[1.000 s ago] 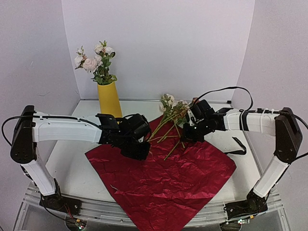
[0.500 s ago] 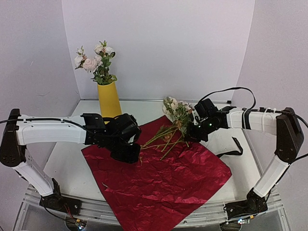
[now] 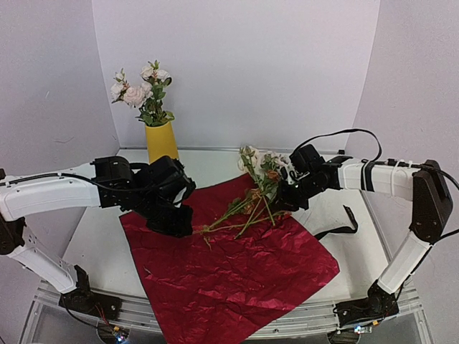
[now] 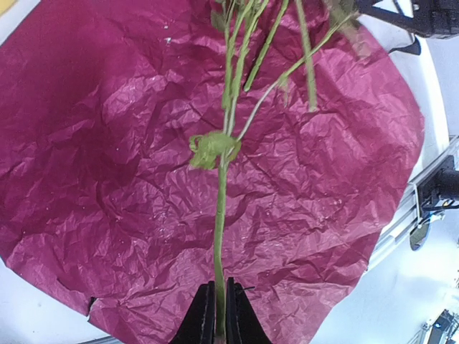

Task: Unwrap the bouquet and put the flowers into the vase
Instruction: Adjust the fake flower with the wrapping paper.

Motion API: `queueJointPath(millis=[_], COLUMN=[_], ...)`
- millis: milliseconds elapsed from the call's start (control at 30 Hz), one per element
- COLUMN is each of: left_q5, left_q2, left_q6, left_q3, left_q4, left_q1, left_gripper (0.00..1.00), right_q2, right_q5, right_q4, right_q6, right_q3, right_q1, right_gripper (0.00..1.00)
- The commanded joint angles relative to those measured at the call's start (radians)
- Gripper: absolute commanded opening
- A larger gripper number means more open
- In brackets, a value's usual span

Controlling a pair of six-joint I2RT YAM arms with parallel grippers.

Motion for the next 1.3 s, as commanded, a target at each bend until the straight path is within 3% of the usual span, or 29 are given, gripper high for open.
queueJointPath(millis=[0, 133, 233, 467, 567, 933, 1267], left_q5=[-0.024, -0.018, -0.035, -0.11, -0.153, -0.189, -0.184], left_q2=[-0.012, 0.044, 0.067, 0.18, 0.251, 0.556, 0.631], left_q6=[-0.008, -0.021, -0.036, -0.069, -0.108, -0.133, -0.164], left_q3=[0.051, 0.078, 0.1, 0.1, 0.102, 0.248, 0.244], left_q4=[-0.023, -0.023, -0.017, 0.019, 0.038, 0.052, 0.047], left_q1=[-0.003, -0.003, -0.003, -0.008, -0.031, -0.177, -0.182], left_gripper=[0.08, 0.04, 0.07, 0.5, 0.57, 0.53, 0.5], right_q2=[-0.009, -0.014, -0.027, -0.017, -0.012, 0.009, 0.002], right_q5=[-0.046, -0.1, -0.134, -0.137, -0.134, -0.127, -0.127], right_q4=[-0.045, -0.042, -0.011, 0.024, 0.025, 0.03, 0.033], right_q6=[-0.002, 0.003, 0.022, 0.052, 0.054, 0.061, 0.056], right_q3=[0.031, 0.007, -0.027, -0.076, -0.075, -0.071, -0.083], right_q1=[-0.003, -0.004, 0.0, 0.025, 0.037, 0.039, 0.039], right_gripper=[0.24, 0.36, 0.38, 0.37, 0.36, 0.35, 0.34])
